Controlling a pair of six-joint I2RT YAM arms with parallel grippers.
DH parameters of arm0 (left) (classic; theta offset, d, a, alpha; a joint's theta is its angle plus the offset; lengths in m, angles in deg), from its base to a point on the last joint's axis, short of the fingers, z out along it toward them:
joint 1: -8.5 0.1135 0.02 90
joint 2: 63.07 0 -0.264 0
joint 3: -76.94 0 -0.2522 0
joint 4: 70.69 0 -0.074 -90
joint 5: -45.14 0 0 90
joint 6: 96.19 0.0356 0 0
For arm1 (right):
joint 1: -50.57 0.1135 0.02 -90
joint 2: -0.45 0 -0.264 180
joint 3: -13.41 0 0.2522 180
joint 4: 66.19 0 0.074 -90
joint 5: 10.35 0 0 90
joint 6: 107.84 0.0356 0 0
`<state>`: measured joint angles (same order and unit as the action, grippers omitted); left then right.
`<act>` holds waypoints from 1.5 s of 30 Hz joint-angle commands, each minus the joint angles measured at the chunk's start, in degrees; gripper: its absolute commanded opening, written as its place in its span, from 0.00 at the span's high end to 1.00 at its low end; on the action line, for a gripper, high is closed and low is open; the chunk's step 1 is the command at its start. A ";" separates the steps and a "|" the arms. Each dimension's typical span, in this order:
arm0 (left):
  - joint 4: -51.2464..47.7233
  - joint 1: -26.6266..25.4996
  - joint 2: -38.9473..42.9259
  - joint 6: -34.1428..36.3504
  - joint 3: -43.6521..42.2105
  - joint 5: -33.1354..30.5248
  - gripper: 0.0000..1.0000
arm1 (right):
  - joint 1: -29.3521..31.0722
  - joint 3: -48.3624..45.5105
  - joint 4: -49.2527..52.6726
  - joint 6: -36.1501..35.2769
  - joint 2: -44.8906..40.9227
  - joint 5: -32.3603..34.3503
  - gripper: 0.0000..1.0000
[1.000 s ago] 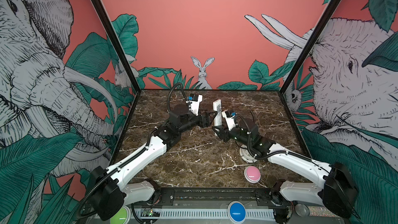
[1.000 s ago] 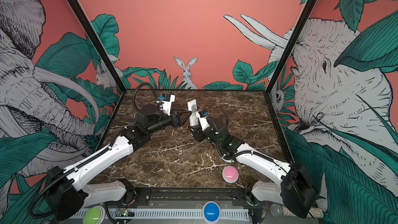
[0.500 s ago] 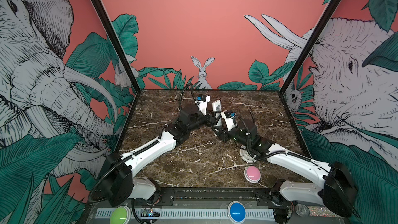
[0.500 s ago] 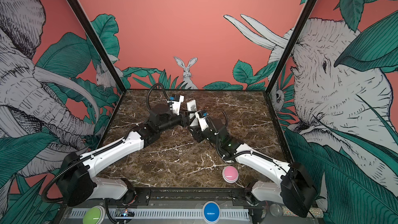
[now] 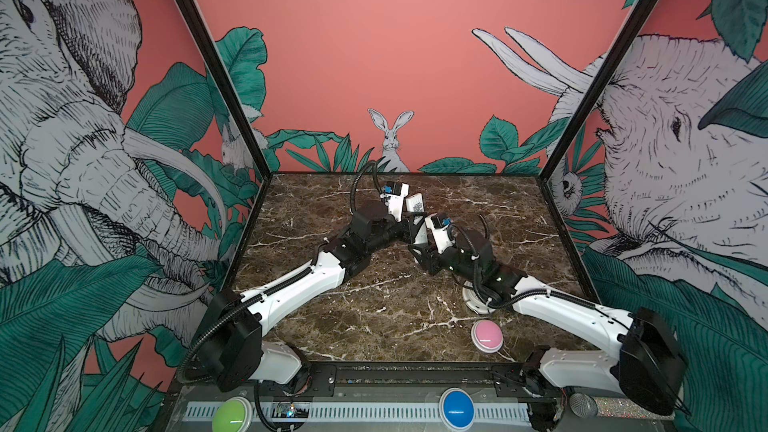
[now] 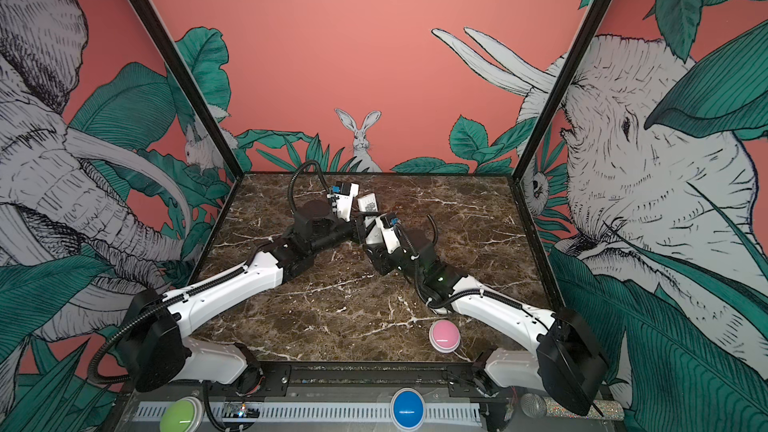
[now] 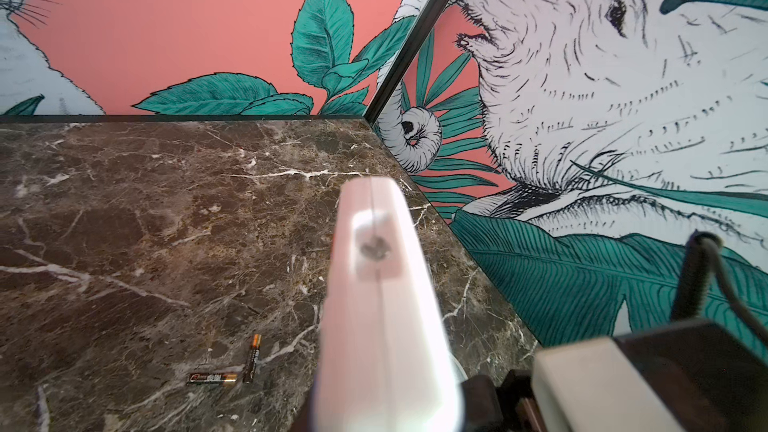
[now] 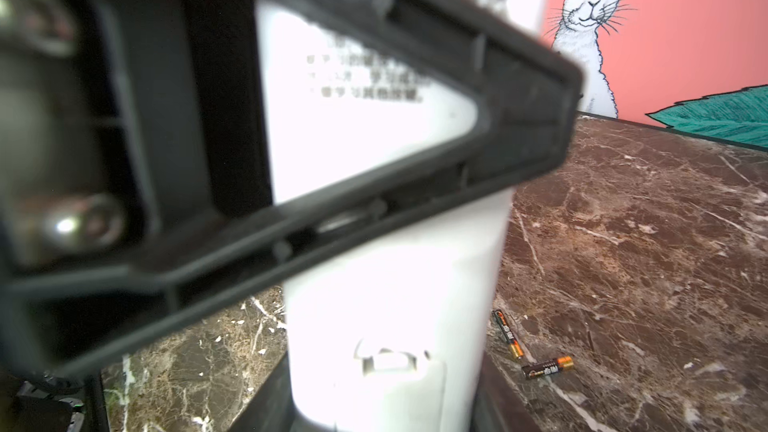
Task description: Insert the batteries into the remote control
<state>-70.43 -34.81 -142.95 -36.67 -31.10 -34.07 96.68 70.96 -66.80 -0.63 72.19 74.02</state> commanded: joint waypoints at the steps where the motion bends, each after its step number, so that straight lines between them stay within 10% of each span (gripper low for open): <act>1: 1.14 0.29 0.46 -0.03 1.79 0.56 0.98 | 0.63 1.47 -4.84 -0.63 -0.72 -1.65 1.00; 5: -0.19 0.32 1.00 1.11 1.57 0.38 1.00 | 0.96 1.15 -4.46 -1.52 -1.16 -1.37 0.87; 11: -3.21 0.35 2.62 3.27 1.20 -0.55 1.00 | 2.05 -0.73 -4.26 -5.60 -4.27 -2.52 0.32; 15: -5.63 0.42 3.57 4.48 1.56 -0.04 1.00 | 2.57 -1.60 -2.13 -9.13 -7.09 -4.61 0.14; 45: -18.33 6.50 10.07 0.89 -0.86 23.22 1.00 | 8.21 4.53 25.11 -45.65 -17.29 -14.42 0.13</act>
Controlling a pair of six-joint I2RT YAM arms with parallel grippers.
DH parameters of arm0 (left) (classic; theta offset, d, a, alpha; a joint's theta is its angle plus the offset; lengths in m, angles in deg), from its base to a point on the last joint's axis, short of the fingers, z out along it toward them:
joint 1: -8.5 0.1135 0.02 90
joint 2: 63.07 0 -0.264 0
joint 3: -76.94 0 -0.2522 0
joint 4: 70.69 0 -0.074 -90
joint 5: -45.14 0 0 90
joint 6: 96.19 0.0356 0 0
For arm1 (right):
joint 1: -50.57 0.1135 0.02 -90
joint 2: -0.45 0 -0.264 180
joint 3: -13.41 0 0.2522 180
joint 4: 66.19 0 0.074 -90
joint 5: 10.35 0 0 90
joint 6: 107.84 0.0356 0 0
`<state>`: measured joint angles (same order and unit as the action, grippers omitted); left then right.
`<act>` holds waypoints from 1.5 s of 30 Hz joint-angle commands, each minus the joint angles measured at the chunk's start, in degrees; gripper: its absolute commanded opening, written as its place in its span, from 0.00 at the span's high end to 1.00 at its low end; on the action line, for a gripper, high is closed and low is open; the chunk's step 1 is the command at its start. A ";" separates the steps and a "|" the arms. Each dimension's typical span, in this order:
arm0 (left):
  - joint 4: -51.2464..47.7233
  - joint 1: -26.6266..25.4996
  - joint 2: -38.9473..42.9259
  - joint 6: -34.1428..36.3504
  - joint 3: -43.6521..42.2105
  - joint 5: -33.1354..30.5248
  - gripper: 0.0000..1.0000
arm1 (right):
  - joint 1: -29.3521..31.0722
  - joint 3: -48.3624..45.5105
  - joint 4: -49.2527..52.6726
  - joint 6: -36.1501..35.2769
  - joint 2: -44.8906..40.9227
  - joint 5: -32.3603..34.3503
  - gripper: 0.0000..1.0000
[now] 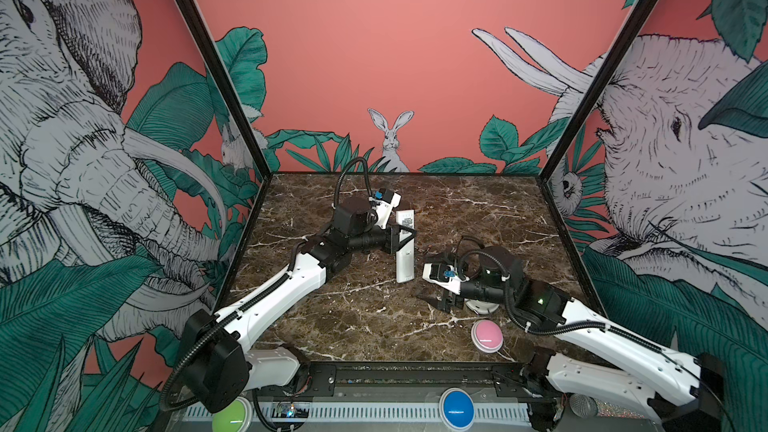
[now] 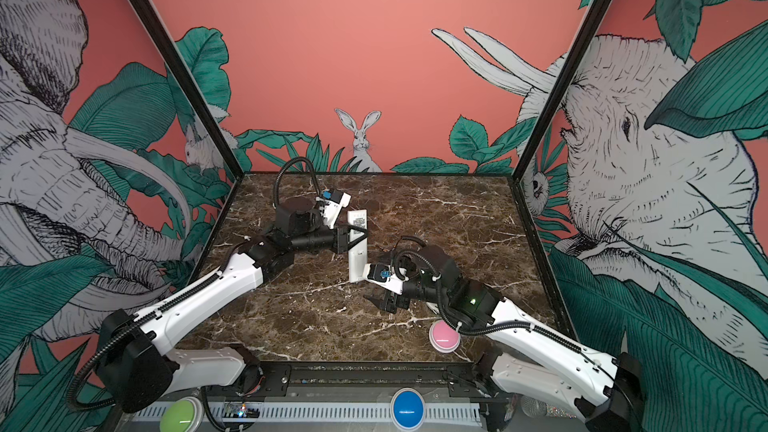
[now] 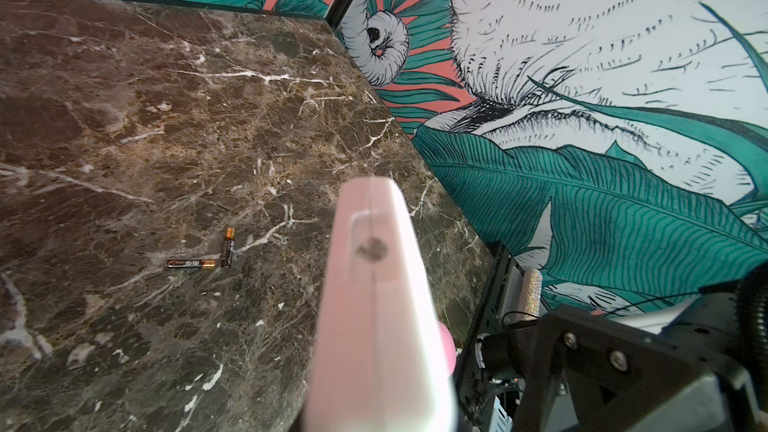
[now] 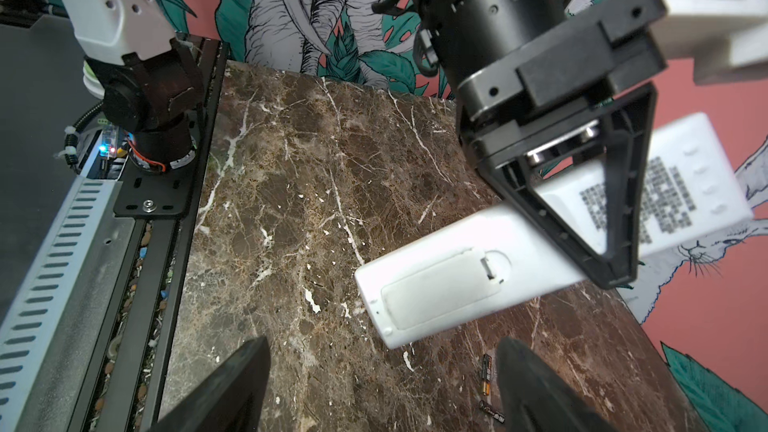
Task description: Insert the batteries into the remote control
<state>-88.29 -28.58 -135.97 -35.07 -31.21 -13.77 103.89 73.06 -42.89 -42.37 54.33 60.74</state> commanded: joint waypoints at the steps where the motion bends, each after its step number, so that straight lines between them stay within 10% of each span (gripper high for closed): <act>1: -0.34 0.25 3.42 -0.90 -0.88 2.92 1.00 | 1.27 2.93 1.65 -4.31 0.96 -1.04 0.14; 45: -0.38 0.25 4.60 -1.97 -0.91 12.04 1.00 | 6.88 7.64 1.20 -10.61 8.08 9.32 0.13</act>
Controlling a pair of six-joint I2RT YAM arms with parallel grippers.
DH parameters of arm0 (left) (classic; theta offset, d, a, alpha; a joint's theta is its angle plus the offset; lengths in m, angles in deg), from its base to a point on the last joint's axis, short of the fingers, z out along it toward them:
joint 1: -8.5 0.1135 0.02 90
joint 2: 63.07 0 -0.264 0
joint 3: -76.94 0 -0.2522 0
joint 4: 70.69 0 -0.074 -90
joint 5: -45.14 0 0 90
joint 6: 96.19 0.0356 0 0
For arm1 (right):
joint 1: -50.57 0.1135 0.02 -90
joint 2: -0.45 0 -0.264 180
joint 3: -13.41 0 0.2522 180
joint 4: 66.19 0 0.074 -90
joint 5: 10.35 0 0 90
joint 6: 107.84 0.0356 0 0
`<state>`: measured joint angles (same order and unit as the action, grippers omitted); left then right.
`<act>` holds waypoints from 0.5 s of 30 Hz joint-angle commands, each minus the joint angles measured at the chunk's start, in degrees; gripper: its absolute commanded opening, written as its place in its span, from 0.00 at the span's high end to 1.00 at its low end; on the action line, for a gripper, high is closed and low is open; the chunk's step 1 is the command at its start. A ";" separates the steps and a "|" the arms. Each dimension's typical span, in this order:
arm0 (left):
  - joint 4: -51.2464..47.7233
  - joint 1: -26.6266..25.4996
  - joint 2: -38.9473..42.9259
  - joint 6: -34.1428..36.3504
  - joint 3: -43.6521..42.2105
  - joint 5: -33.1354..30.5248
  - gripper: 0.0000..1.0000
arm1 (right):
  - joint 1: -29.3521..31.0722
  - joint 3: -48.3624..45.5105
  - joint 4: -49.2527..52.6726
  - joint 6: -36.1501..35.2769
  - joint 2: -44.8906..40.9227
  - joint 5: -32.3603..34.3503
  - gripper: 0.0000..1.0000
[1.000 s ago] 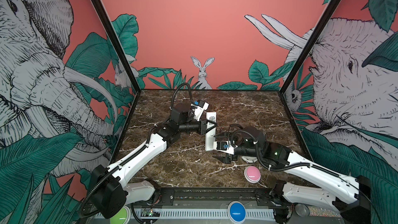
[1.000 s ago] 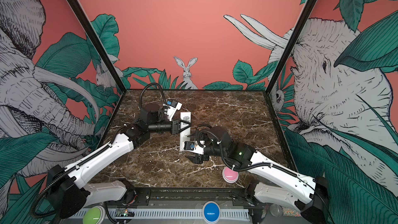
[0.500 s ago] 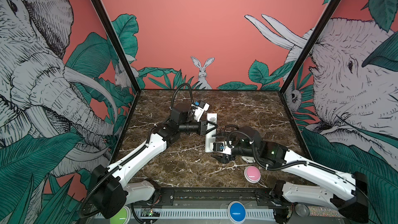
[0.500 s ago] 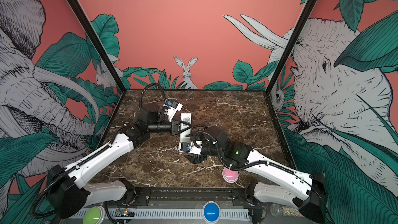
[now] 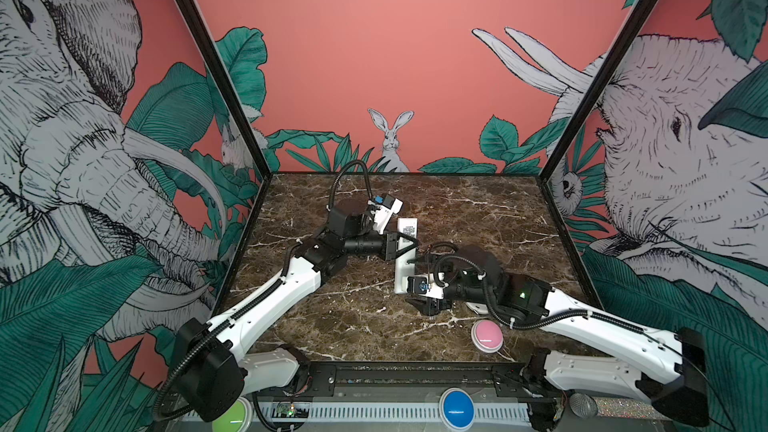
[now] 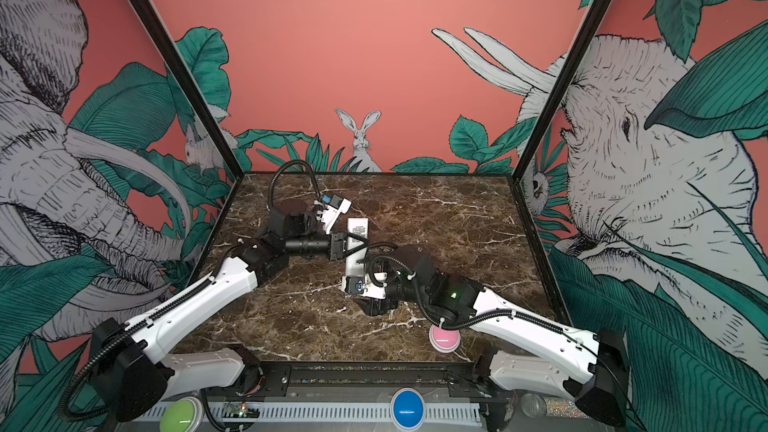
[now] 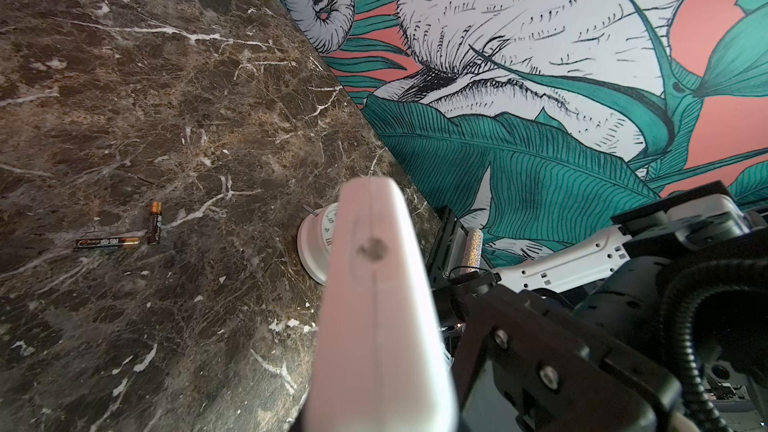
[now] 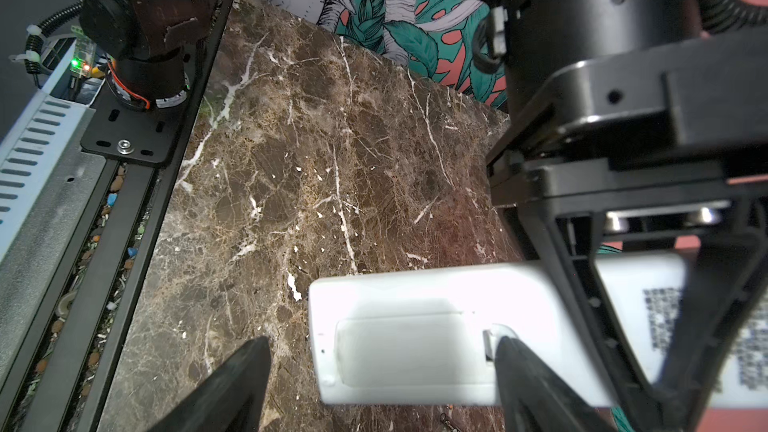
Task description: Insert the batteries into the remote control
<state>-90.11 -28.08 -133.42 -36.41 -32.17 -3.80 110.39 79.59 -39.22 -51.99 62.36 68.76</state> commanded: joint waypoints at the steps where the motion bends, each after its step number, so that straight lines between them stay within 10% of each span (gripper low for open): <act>1: 1.43 -0.25 1.96 -0.63 0.12 2.05 1.00 | 0.40 1.05 -2.54 -1.09 -0.03 1.41 0.13; 15: 2.56 -0.25 1.84 -1.16 0.07 2.36 1.00 | 0.68 0.00 -3.68 -0.57 0.31 1.40 0.12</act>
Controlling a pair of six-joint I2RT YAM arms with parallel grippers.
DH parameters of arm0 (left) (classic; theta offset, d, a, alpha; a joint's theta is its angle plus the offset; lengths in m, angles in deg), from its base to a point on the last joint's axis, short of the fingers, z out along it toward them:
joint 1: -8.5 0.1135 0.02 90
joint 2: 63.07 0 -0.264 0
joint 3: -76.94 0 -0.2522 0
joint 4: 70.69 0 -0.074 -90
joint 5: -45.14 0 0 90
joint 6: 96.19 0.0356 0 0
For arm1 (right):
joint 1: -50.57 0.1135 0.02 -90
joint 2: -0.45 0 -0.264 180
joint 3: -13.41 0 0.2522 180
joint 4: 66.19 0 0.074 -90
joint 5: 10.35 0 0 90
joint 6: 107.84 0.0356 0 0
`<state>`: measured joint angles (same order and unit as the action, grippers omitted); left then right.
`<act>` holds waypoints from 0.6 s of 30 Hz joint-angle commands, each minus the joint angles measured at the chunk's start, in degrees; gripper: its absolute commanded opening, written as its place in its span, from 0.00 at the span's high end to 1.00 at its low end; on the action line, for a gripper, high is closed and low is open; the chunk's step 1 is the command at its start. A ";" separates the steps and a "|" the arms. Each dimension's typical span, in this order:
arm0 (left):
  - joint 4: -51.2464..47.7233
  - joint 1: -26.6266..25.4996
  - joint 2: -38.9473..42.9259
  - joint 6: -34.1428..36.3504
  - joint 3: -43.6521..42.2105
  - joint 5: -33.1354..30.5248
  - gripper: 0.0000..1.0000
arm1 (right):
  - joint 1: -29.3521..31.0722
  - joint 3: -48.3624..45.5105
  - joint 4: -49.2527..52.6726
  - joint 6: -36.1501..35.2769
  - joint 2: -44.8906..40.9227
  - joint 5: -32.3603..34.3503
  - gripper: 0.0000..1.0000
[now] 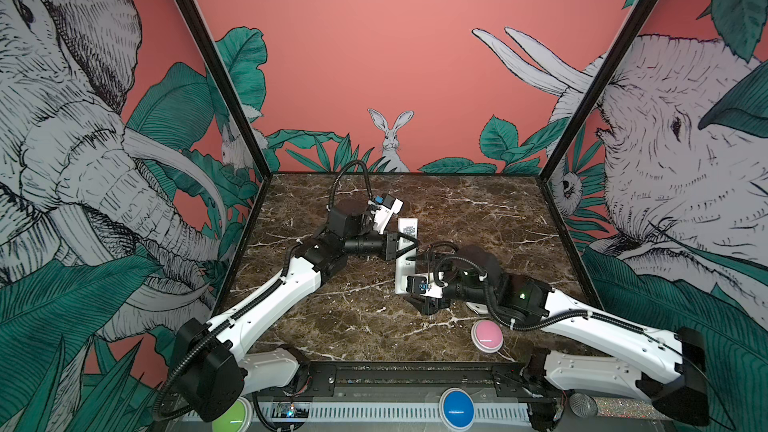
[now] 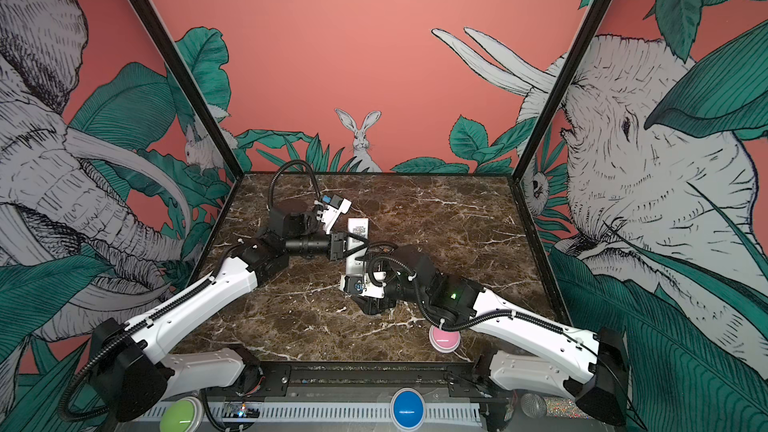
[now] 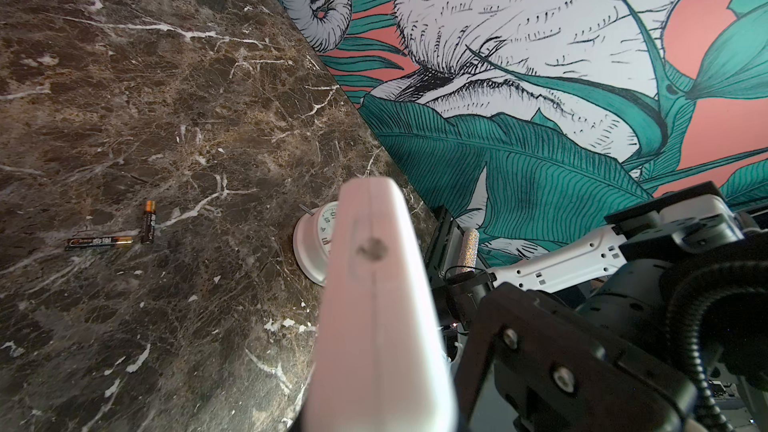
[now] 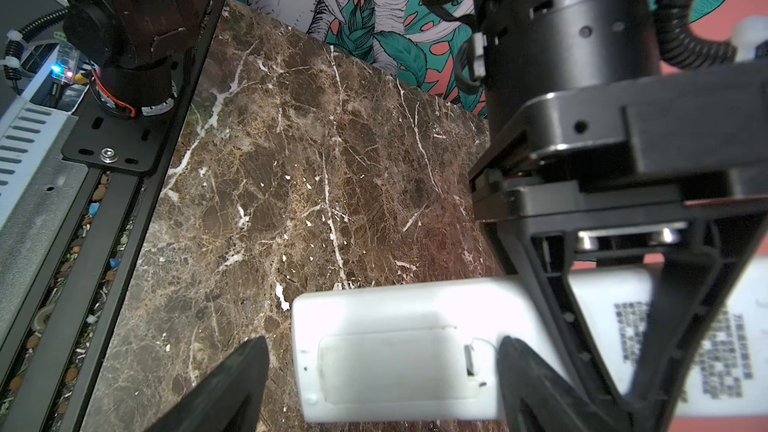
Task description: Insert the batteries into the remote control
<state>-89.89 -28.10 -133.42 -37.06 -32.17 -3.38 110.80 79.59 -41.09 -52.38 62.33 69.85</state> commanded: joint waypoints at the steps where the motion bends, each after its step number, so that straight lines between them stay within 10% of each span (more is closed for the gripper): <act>1: 2.43 -0.23 1.94 -0.55 0.03 1.79 1.00 | 0.24 -0.04 -1.84 -0.17 0.42 0.28 0.12; 18: 4.10 -0.22 2.57 -1.46 -0.33 1.81 1.00 | 0.27 -1.33 -1.03 0.18 2.95 0.92 0.13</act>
<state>-89.67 -27.77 -133.42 -37.24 -32.61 -4.72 110.91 79.57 -41.51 -52.36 64.10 70.11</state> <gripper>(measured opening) 0.211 0.877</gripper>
